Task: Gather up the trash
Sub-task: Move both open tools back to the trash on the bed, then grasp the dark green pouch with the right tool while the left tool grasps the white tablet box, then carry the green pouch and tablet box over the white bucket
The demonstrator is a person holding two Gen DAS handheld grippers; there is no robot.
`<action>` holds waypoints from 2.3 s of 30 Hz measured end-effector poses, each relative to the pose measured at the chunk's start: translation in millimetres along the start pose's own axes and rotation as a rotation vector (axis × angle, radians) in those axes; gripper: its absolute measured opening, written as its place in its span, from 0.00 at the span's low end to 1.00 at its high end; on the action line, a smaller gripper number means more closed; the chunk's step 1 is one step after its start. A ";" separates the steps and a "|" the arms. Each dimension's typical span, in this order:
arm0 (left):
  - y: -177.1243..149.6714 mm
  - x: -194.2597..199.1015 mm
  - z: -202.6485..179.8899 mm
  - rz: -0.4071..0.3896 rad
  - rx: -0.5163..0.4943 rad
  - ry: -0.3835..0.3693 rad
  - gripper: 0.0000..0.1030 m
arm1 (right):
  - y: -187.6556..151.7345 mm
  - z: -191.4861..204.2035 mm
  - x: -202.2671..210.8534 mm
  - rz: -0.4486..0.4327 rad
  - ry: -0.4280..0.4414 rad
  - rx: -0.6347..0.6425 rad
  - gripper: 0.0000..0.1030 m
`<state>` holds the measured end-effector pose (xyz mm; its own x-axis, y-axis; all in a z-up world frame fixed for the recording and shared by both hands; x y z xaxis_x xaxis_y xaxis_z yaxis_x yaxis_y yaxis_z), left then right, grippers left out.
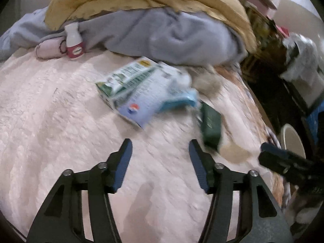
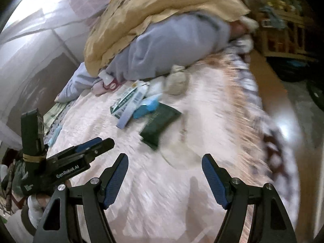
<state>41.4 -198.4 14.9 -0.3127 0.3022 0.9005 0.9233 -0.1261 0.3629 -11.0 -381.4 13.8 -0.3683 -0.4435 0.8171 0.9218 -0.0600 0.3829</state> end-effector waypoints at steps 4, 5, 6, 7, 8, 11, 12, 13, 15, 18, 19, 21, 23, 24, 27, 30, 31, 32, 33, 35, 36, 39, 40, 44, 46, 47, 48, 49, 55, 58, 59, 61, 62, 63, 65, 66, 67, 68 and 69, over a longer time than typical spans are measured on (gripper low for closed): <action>32.8 -14.4 18.0 -0.006 0.019 -0.030 0.65 | 29.6 13.3 -40.5 0.038 0.013 0.004 0.71; 38.4 -18.6 18.9 -0.004 0.018 -0.033 0.65 | 35.0 15.0 -49.9 0.049 0.010 0.000 0.71; 45.4 -24.6 18.6 0.000 0.011 -0.038 0.65 | 40.0 16.2 -58.4 0.056 0.009 -0.002 0.71; 51.1 -30.6 17.6 0.008 -0.001 -0.045 0.65 | 44.4 16.6 -65.7 0.060 0.010 -0.003 0.68; 56.0 -37.5 16.3 0.022 -0.013 -0.043 0.65 | 48.2 16.7 -72.1 0.065 0.007 -0.003 0.65; 71.8 -54.1 17.0 0.037 -0.013 -0.025 0.65 | 53.4 12.7 -84.2 0.067 -0.010 -0.006 0.45; 75.3 -57.8 15.9 0.042 -0.013 -0.038 0.65 | 54.2 10.1 -86.1 0.065 -0.008 -0.011 0.41; 77.9 -61.6 14.4 0.052 -0.013 -0.049 0.65 | 55.1 8.3 -86.4 0.063 -0.001 -0.017 0.37; 80.0 -65.6 11.8 0.068 -0.013 -0.072 0.58 | 55.7 3.5 -83.4 0.056 0.017 -0.031 0.30; 75.5 -64.9 9.4 0.082 -0.013 -0.071 0.19 | 51.1 1.0 -72.2 0.054 0.012 -0.015 0.28; 69.4 -60.9 7.1 0.086 -0.017 -0.055 0.15 | 48.5 0.2 -66.8 0.048 0.008 -0.007 0.28; 54.4 -53.9 2.9 0.092 -0.022 -0.053 0.15 | 40.5 0.0 -53.0 0.032 0.005 0.006 0.28; 36.6 -44.6 -0.2 0.111 -0.023 -0.071 0.15 | 30.7 1.3 -42.5 0.025 0.010 0.013 0.28; 28.7 -39.2 -1.5 0.116 -0.023 -0.085 0.15 | 25.6 1.8 -38.0 0.026 0.009 0.017 0.28; 0.0 -19.0 -2.5 0.134 -0.003 -0.130 0.15 | 6.6 3.9 -24.0 0.036 0.015 0.026 0.28; -31.4 -2.8 -1.2 0.163 0.024 -0.186 0.15 | -12.0 10.5 -15.0 0.056 0.025 0.044 0.28; -46.7 2.3 -1.3 0.184 0.030 -0.215 0.15 | -21.2 14.6 -11.2 0.068 0.028 0.059 0.28; -58.8 6.2 -0.3 0.199 0.035 -0.224 0.15 | -26.1 20.6 -12.1 0.080 0.029 0.072 0.28; -70.1 10.3 3.4 0.211 0.043 -0.223 0.16 | -33.9 23.5 -11.1 0.096 0.033 0.088 0.28; -84.2 10.9 14.2 0.234 0.053 -0.187 0.18 | -46.3 28.3 -15.8 0.150 0.020 0.116 0.29; -86.7 13.2 19.3 0.235 0.051 -0.165 0.26 | -49.4 27.1 -18.3 0.157 -0.014 0.120 0.31; -88.4 18.3 41.9 0.203 0.077 -0.085 0.48 | -54.0 21.5 -19.2 0.154 -0.064 0.107 0.40; -87.7 22.4 49.9 0.186 0.090 -0.051 0.49 | -55.6 21.3 -17.1 0.149 -0.057 0.101 0.42; -81.8 30.9 56.7 0.142 0.086 0.003 0.53 | -56.2 24.7 -14.5 0.141 -0.104 0.122 0.61; -79.8 30.2 50.9 0.137 0.054 0.009 0.54 | -55.2 25.7 -16.5 0.138 -0.107 0.119 0.62; -79.3 28.9 48.1 0.140 0.040 0.012 0.55 | -55.6 25.3 -17.3 0.141 -0.105 0.115 0.62; -78.2 25.3 43.0 0.146 0.020 0.019 0.55 | -55.2 25.1 -18.9 0.142 -0.105 0.111 0.62; -77.4 20.2 38.6 0.154 0.002 0.031 0.55 | -54.6 25.1 -19.5 0.137 -0.105 0.110 0.62; -74.3 -15.8 22.9 0.202 -0.053 0.127 0.55 | -48.0 27.3 -26.0 0.088 -0.117 0.117 0.41; -74.5 -12.3 23.3 0.186 -0.015 0.065 0.43 | -52.5 28.2 -26.9 0.083 -0.141 0.136 0.30; -75.0 -9.7 22.0 0.189 -0.002 0.027 0.43 | -54.0 27.8 -23.4 0.079 -0.126 0.133 0.30; -74.8 -0.8 14.0 0.167 -0.006 -0.002 0.43 | -55.3 28.0 -15.1 0.066 -0.100 0.129 0.30; -74.7 4.5 8.6 0.150 -0.017 -0.004 0.43 | -55.7 29.0 -10.7 0.057 -0.094 0.132 0.29; -74.8 9.0 2.8 0.137 -0.026 -0.009 0.43 | -56.1 30.2 -4.3 0.044 -0.083 0.136 0.29; -75.2 16.7 -9.4 0.120 -0.041 -0.027 0.43 | -58.0 32.7 4.7 0.030 -0.066 0.138 0.29; -75.1 21.3 -16.7 0.109 -0.050 -0.037 0.43 | -59.0 33.7 9.2 0.022 -0.061 0.138 0.29; -74.6 24.6 -22.9 0.099 -0.059 -0.040 0.43 | -60.1 34.6 14.4 0.013 -0.056 0.139 0.29; -74.3 27.2 -26.9 0.089 -0.067 -0.041 0.43 | -61.5 35.6 19.8 0.006 -0.051 0.139 0.29; -75.1 31.7 -31.9 0.077 -0.075 -0.040 0.43 | -62.5 36.2 24.5 -0.001 -0.048 0.139 0.29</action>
<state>-44.9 -209.4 23.9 -0.2307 0.3260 0.9168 0.9244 -0.2207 0.3111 -82.0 -356.1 25.5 -0.3774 -0.3999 0.8352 0.8972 0.0656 0.4368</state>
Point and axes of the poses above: each gripper's, at about its wrist camera, not at the fingertips, and x roughly against the way its jaws point, z to its left, y to its top, the point moved 6 cm from there along -x, roughly the way its jaws point, and after that the axes turned 15 degrees about z, right-handed, at the moved point
